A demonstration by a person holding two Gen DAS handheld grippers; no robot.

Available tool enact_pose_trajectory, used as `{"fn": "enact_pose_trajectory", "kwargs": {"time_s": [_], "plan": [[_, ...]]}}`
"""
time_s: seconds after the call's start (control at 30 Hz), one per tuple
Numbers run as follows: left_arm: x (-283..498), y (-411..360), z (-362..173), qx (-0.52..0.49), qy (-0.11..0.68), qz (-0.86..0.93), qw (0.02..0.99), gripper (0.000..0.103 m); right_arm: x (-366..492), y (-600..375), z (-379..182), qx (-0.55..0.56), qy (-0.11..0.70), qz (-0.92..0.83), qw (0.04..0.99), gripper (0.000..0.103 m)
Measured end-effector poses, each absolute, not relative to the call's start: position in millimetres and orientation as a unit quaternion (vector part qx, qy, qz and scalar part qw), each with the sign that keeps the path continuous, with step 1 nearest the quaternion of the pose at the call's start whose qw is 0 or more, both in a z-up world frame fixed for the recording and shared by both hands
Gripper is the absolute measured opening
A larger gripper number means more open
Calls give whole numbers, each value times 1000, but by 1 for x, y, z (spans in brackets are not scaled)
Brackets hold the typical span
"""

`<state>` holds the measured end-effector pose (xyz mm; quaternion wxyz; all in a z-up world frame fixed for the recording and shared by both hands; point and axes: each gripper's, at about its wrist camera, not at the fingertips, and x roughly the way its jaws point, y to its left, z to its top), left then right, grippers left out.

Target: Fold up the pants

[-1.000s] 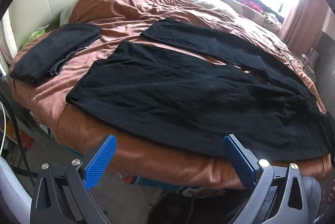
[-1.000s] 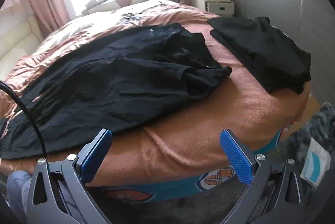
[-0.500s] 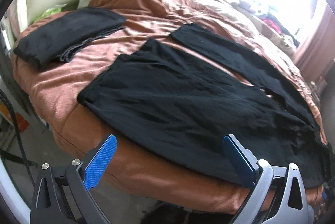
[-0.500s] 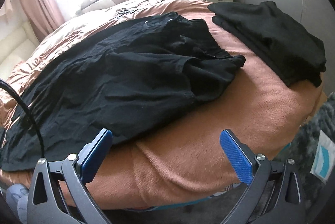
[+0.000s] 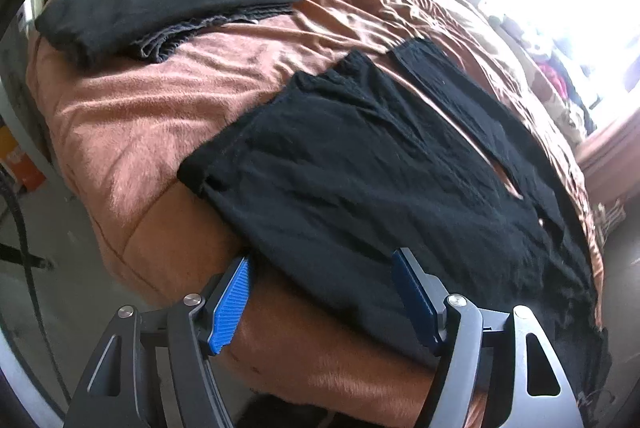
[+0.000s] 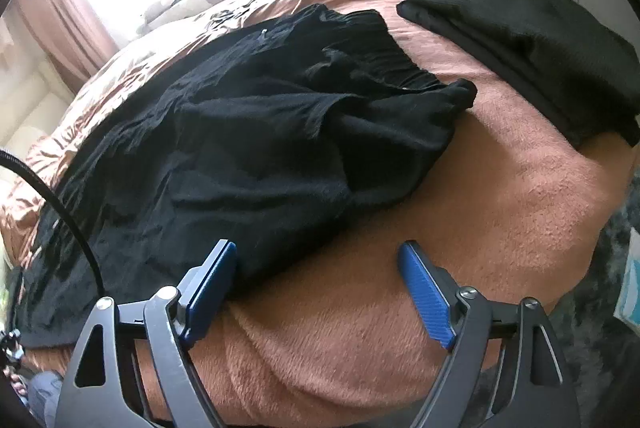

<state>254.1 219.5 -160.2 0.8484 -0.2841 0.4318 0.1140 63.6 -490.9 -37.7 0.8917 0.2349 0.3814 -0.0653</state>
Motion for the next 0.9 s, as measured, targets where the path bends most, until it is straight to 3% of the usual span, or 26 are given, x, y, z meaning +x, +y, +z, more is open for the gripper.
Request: {"fn": "enact_pose_trajectory", "kwargs": {"time_s": [0.17,0.27,0.53,0.77,0.9], "plan": [[264,236,-165,-276,429,141,848,29,71,-508,-43,273,370,-78,885,59],[266,246,-165,-286,426,140,847,16,73,-524,-47,312,360,-74,876,50],[265,247,-148,-285,407,131,858,9,88,-556,-61,379,335,-50,862,47],[270,246,-137,-283,401,127,862,7,85,-586,-67,430,293,-36,853,8],[270,244,-128,-283,394,124,865,5,73,-592,-66,452,273,-52,848,1]]}}
